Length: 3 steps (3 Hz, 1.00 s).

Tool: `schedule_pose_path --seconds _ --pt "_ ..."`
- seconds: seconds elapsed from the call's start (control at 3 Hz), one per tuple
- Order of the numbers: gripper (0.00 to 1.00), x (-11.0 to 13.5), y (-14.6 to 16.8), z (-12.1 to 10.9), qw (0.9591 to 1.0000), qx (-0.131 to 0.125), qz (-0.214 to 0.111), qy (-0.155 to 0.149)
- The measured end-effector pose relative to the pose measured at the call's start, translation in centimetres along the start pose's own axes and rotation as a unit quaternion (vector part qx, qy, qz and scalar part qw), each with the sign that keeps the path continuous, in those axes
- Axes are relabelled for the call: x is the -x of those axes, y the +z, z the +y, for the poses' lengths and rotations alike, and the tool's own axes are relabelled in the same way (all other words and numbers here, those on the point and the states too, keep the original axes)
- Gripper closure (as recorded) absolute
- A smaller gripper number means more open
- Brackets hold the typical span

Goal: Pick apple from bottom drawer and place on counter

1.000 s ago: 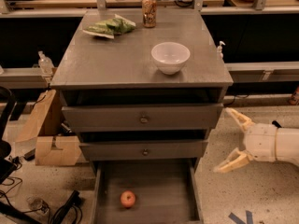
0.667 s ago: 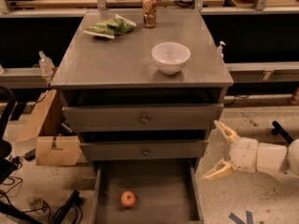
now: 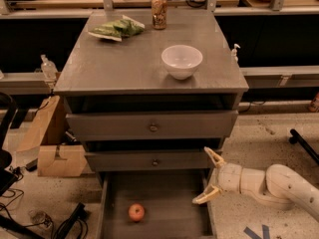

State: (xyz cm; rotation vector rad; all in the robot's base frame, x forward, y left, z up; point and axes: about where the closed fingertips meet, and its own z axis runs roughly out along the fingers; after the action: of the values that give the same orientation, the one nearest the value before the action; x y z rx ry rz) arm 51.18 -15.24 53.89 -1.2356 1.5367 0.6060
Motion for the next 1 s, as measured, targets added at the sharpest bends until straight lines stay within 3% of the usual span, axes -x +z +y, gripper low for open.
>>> schedule_pose_path --seconds 0.33,0.67,1.0 --pt "0.0 -3.6 3.9 2.4 0.9998 0.019 0.012 -0.001" --pt "0.0 -6.6 5.9 4.8 0.9984 0.024 0.05 0.006" --pt "0.0 -6.6 5.9 4.8 0.9984 0.024 0.05 0.006"
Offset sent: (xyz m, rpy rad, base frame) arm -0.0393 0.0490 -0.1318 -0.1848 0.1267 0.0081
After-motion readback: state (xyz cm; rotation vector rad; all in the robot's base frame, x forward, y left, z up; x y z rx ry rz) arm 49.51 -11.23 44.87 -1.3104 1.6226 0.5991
